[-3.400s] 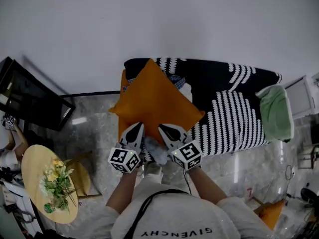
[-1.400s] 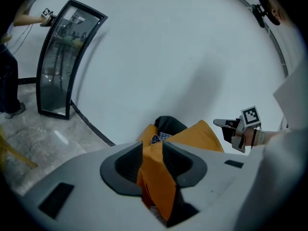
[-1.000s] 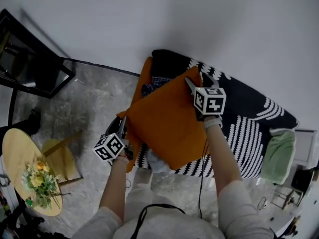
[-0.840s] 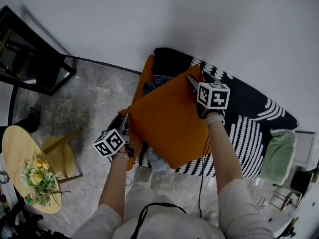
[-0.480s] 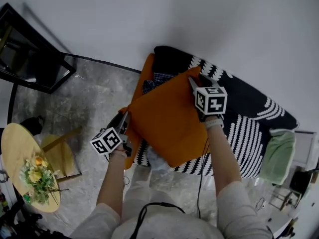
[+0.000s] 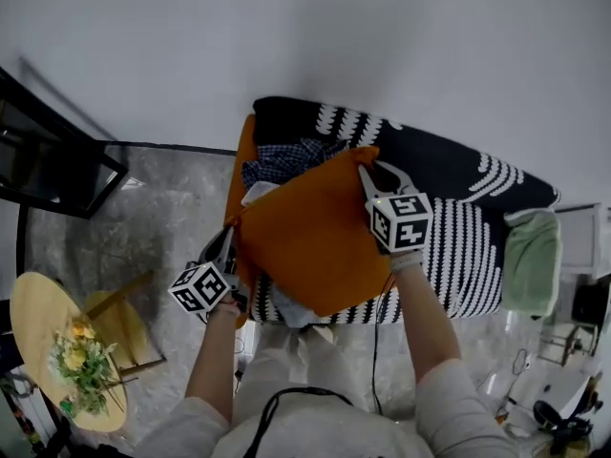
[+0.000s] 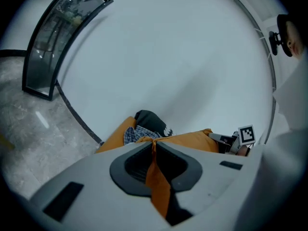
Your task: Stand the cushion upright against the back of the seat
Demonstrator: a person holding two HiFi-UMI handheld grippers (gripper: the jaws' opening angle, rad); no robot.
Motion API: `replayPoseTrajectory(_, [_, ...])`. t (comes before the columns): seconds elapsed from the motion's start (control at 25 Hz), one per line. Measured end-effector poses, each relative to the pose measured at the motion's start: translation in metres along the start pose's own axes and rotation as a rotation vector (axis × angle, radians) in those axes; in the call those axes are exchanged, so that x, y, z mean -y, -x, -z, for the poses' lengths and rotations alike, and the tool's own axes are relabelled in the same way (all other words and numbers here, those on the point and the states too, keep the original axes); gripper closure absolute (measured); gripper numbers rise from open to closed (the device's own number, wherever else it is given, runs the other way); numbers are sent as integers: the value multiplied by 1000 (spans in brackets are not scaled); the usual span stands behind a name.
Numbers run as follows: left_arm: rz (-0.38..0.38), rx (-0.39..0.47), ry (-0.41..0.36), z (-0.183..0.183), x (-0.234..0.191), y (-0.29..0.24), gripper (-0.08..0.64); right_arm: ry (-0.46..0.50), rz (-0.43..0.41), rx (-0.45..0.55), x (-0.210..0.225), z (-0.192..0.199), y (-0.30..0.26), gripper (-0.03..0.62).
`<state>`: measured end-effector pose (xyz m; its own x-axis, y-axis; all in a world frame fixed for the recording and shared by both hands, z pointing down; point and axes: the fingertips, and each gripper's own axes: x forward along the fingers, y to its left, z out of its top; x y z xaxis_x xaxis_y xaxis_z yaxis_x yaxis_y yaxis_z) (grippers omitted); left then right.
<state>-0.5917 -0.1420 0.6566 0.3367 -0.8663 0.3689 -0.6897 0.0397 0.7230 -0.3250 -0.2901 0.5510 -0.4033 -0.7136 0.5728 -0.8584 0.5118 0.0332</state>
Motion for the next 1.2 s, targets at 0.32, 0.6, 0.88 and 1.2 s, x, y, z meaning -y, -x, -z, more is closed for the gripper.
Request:
replayPoseTrajectory(0.32, [119, -25, -104, 10, 82, -23, 512, -99, 132, 54, 62, 32, 99, 529])
replayPoseTrajectory(0.6, [241, -90, -180, 34, 173, -44, 512, -265, 242, 97, 118, 82, 195, 537])
replayPoseTrajectory(0.88, [372, -163, -229, 83, 256, -58, 512, -419, 370, 135, 156, 149, 285, 543])
replayPoseTrajectory(1.2, [452, -252, -287, 145, 324, -60, 512, -515, 465, 190, 181, 203, 369, 548])
